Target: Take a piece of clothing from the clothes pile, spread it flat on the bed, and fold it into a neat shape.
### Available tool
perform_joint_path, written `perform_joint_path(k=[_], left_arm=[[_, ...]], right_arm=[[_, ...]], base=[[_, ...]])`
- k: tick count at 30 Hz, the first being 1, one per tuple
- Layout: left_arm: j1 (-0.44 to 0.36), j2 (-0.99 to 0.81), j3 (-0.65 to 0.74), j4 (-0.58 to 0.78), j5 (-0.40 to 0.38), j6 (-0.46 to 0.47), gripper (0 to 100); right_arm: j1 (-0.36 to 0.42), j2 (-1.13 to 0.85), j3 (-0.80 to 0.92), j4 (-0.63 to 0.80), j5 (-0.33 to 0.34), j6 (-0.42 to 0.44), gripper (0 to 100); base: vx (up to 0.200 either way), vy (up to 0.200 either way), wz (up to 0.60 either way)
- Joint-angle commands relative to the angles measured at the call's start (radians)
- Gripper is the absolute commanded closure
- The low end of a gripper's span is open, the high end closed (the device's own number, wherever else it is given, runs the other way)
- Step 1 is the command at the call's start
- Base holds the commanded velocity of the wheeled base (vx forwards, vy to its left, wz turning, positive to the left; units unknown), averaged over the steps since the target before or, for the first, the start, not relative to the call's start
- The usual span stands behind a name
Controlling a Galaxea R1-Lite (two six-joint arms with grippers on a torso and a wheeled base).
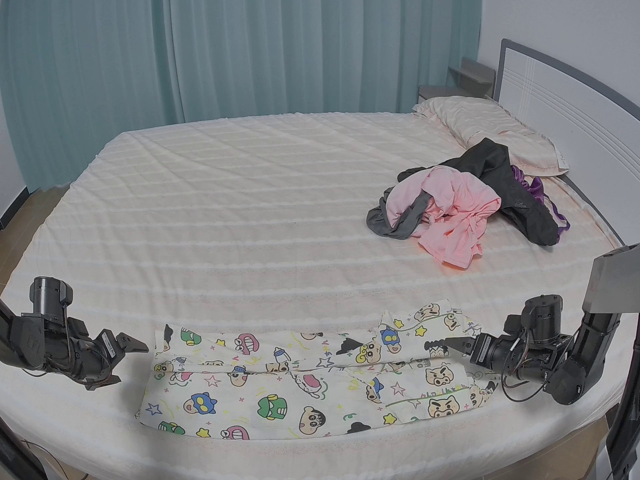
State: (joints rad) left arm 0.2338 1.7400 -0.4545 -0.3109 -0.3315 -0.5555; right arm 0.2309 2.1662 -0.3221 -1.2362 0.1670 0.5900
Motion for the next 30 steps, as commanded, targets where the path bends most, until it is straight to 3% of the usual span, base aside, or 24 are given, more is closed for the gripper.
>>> perform_joint_path(k=[1,5,11,18,22,30], left_arm=[[-0.011,-0.013,-0.004,-0.002,-0.001,-0.047,0],[-0.021,-0.017,-0.015,-0.011,-0.021,-0.103,0],[-0.048,-0.016,0.000,-0.056,-0.078,-0.181,0],[-0.047,-0.013,0.008,-0.063,-0.080,-0.195,0],[-0.047,-0.010,0.010,-0.073,-0.080,-0.195,0],[-0.048,-0.016,0.014,-0.077,-0.080,-0.195,0]], right_arm=[[-0.019,-0.101,0.025,-0.011,-0.009,0.001,0],[-0.005,-0.141,-0.008,0.000,-0.014,-0.001,0],[0.125,-0.100,-0.235,0.150,-0.070,0.010,0],[0.225,0.058,-0.368,0.178,-0.093,0.073,0],[0.214,0.132,-0.408,0.176,-0.104,0.143,0],[0.154,0.138,-0.357,0.172,-0.116,0.156,0]], base=[[0.000,0.000,0.00],[0.000,0.000,0.00],[0.000,0.000,0.00],[0.000,0.000,0.00],[0.000,0.000,0.00],[0.000,0.000,0.00]])
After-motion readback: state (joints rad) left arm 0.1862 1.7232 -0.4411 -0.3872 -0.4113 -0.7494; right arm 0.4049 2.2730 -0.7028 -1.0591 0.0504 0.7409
